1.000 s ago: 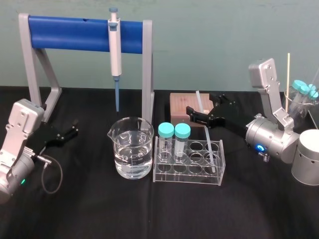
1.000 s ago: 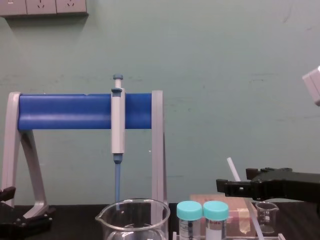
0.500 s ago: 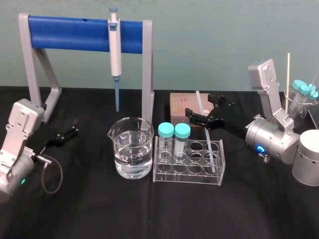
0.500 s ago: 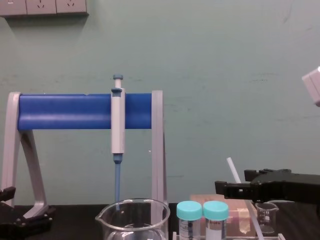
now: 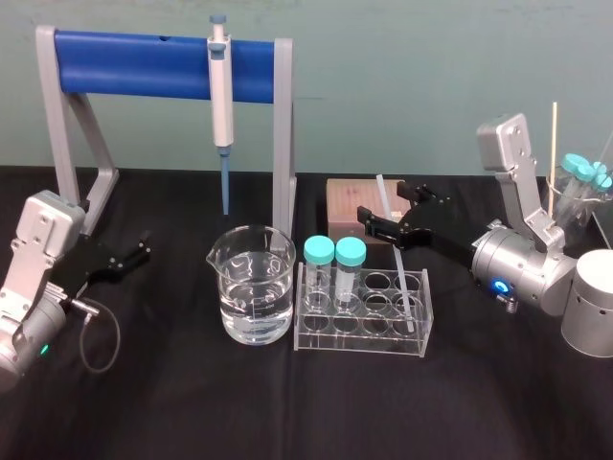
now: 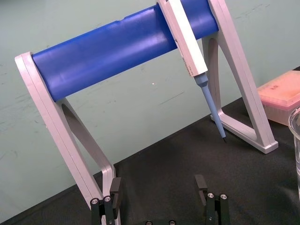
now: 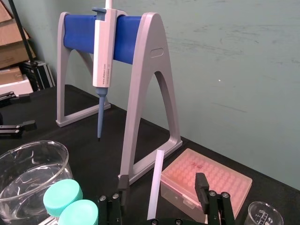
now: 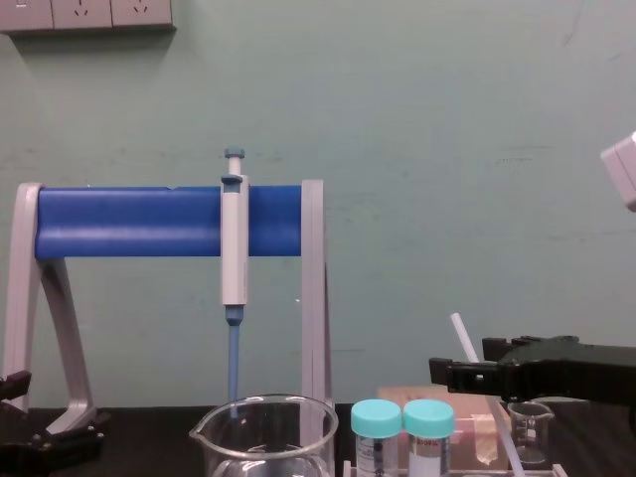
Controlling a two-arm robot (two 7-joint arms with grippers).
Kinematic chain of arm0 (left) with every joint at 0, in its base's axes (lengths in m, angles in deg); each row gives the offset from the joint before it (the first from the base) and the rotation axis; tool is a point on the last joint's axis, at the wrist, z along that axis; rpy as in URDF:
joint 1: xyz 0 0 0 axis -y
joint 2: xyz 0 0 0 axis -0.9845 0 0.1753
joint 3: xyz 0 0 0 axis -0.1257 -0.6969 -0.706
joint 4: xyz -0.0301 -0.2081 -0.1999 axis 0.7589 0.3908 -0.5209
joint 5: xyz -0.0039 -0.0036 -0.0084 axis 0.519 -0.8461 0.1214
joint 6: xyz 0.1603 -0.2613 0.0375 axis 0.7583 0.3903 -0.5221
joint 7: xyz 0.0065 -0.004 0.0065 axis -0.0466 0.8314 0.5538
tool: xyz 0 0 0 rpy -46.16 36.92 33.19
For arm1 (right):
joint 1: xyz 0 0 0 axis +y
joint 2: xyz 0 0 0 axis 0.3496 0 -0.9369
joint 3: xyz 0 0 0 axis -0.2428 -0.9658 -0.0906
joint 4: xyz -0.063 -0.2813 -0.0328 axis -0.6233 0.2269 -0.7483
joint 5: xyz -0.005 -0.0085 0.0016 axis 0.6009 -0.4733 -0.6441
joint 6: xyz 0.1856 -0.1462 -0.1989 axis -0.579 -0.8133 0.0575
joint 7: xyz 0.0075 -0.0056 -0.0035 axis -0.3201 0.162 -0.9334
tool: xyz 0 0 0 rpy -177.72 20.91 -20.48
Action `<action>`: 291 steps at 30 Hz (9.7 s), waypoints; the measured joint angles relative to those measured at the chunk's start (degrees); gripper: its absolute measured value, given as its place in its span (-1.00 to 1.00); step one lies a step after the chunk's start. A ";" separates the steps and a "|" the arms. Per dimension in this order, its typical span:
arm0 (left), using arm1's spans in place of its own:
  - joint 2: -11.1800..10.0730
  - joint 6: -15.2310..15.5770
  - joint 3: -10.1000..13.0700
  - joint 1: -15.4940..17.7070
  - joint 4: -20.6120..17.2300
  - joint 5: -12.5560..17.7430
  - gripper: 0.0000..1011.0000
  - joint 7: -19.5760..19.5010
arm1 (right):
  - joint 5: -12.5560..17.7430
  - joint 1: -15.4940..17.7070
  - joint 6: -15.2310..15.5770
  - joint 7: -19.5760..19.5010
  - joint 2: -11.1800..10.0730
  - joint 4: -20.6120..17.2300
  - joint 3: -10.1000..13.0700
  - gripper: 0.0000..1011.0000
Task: Pick up the stirring rod with one hand, then place it down.
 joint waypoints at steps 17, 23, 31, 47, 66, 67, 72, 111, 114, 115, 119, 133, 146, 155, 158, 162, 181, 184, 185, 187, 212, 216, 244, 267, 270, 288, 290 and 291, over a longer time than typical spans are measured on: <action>0.00 0.00 0.00 0.00 0.00 0.00 0.98 0.00 | 0.07 -0.04 0.00 0.00 0.04 0.07 0.06 -0.20; 0.00 0.00 0.00 0.00 0.00 0.00 0.98 0.00 | 0.08 -0.04 0.00 0.00 0.04 0.07 0.05 -0.55; 0.00 0.00 0.00 0.00 0.00 0.00 0.98 0.00 | 0.08 -0.04 0.00 0.00 0.04 0.08 0.05 -0.84; 0.00 0.00 0.00 0.00 0.00 0.00 0.98 0.00 | 0.23 0.17 -1.15 0.07 0.12 0.04 0.24 -0.84; 0.00 0.00 0.00 0.00 0.00 0.00 0.98 0.00 | 1.65 1.58 -3.47 1.09 -0.03 -1.09 0.94 -0.84; 0.00 0.00 0.00 0.00 0.00 0.00 0.98 0.00 | 1.80 1.67 -3.48 1.16 -0.05 -1.19 0.98 -0.84; 0.00 0.00 0.00 0.00 0.00 0.00 0.98 0.00 | 3.08 2.53 -4.44 2.27 -0.28 -1.92 1.22 -0.84; 0.00 0.00 0.00 0.00 0.00 0.00 0.98 0.00 | 6.19 7.29 -19.04 5.89 -1.33 -5.56 4.13 -0.84; 0.00 0.00 0.00 0.00 0.00 0.00 0.98 0.00 | 6.18 7.06 -19.62 5.89 -1.20 -5.86 4.35 -0.84; 0.00 0.00 0.00 0.00 0.00 0.00 0.98 0.00 | 6.16 6.95 -19.75 5.90 -1.17 -5.92 4.41 -0.84; 0.00 0.00 0.00 0.00 0.00 0.00 0.98 0.00 | 6.11 6.35 -20.19 6.05 -1.06 -6.50 4.68 -0.84; 0.00 0.00 0.00 0.00 0.00 0.00 0.98 0.00 | 6.77 5.28 -18.27 3.77 -1.34 -9.92 6.89 -0.84; 0.00 0.00 0.00 0.00 0.00 0.00 0.98 0.00 | 6.95 5.46 -18.16 3.06 -1.10 -10.64 7.57 -0.84; 0.00 0.00 0.00 0.00 0.00 0.00 0.98 0.00 | 6.98 5.76 -17.87 2.89 -1.13 -10.47 7.65 -0.84; 0.00 0.00 0.00 0.00 0.00 0.00 0.98 0.00 | 6.98 5.83 -17.82 2.88 -1.15 -10.48 7.65 -0.84; 0.00 0.00 0.00 0.00 0.00 0.00 0.98 0.00 | 6.98 5.88 -17.77 2.90 -1.14 -10.50 7.68 -0.84; 0.00 0.00 0.00 0.00 0.00 0.00 0.98 0.00 | 6.90 5.79 -17.82 2.89 -0.92 -10.72 7.49 -0.84; 0.00 0.00 0.00 0.00 0.00 0.00 0.98 0.00 | 6.88 5.81 -17.88 2.89 -0.90 -10.83 7.48 -0.84; 0.00 0.00 0.00 0.00 0.00 0.00 0.98 0.00 | 6.88 5.82 -17.90 2.88 -0.88 -10.85 7.48 -0.84; 0.00 0.00 0.00 0.00 0.00 0.00 0.98 0.00 | 6.87 5.82 -17.92 2.88 -0.88 -10.89 7.47 -0.84; 0.00 0.00 0.00 0.00 0.00 0.00 0.98 0.00 | 6.89 6.20 -18.19 2.82 -0.96 -11.86 7.69 -0.84; 0.00 0.00 0.00 0.00 0.00 0.00 0.98 0.00 | 6.93 6.25 -18.21 2.84 -0.96 -11.90 7.69 -0.84; 0.00 0.00 0.00 0.00 0.00 0.00 0.98 0.00 | 7.19 6.07 -18.28 2.99 -0.88 -11.70 7.50 -0.84; 0.00 0.00 0.00 0.00 0.00 0.00 0.98 0.00 | 7.16 6.61 -18.28 2.99 -1.08 -12.09 7.51 -0.84; 0.00 0.00 0.00 0.00 0.00 0.00 0.98 0.00 | 7.16 6.63 -18.26 2.99 -1.10 -12.11 7.52 -0.84; 0.00 0.00 0.00 0.00 0.00 0.00 0.98 0.00 | 7.85 7.68 -18.37 3.76 -0.73 -9.85 6.94 -0.84; 0.00 0.00 0.00 0.00 0.00 0.00 0.98 0.00 | 7.97 7.76 -18.70 4.13 -0.61 -9.29 6.81 -0.84; 0.00 0.00 0.00 0.00 0.00 0.00 0.98 0.00 | 8.06 7.79 -18.87 4.32 -0.55 -8.98 6.73 -0.84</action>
